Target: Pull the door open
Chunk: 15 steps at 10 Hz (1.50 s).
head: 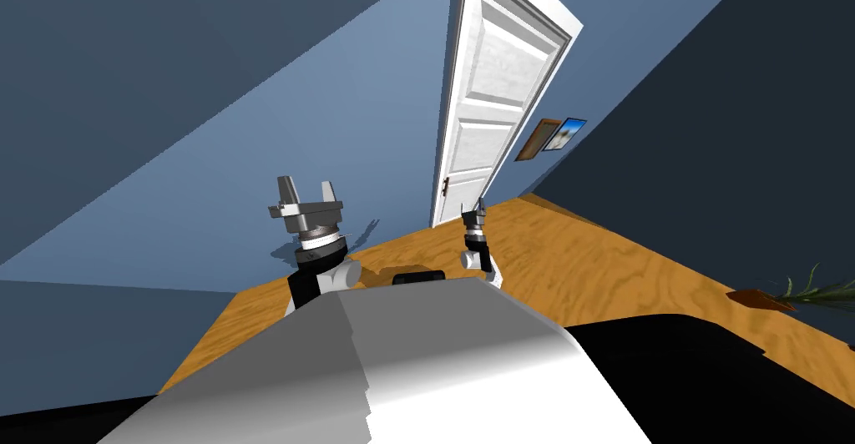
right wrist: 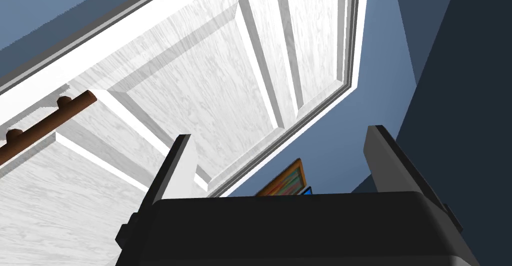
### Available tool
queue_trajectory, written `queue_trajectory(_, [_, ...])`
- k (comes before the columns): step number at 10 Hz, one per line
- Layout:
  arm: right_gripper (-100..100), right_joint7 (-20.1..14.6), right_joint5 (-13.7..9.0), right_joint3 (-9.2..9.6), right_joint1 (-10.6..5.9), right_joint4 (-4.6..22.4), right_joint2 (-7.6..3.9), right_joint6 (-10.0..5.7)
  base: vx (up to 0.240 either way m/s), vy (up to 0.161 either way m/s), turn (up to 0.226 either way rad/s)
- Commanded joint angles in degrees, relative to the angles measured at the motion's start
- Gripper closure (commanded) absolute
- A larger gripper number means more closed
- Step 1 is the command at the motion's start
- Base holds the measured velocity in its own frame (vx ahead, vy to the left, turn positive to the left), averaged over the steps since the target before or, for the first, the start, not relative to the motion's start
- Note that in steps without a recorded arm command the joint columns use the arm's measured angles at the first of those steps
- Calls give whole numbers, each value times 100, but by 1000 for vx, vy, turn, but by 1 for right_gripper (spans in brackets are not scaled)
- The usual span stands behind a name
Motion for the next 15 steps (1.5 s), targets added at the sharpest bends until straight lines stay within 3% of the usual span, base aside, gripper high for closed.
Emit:
queue_trajectory(1, [-100, -197, -128, -1, -85, 232, -21, -53, 56, -98, 193])
queue_trajectory(15, [-100, -1893, -1272, 27, -901, 2534, -132, -637, 51, -118, 196])
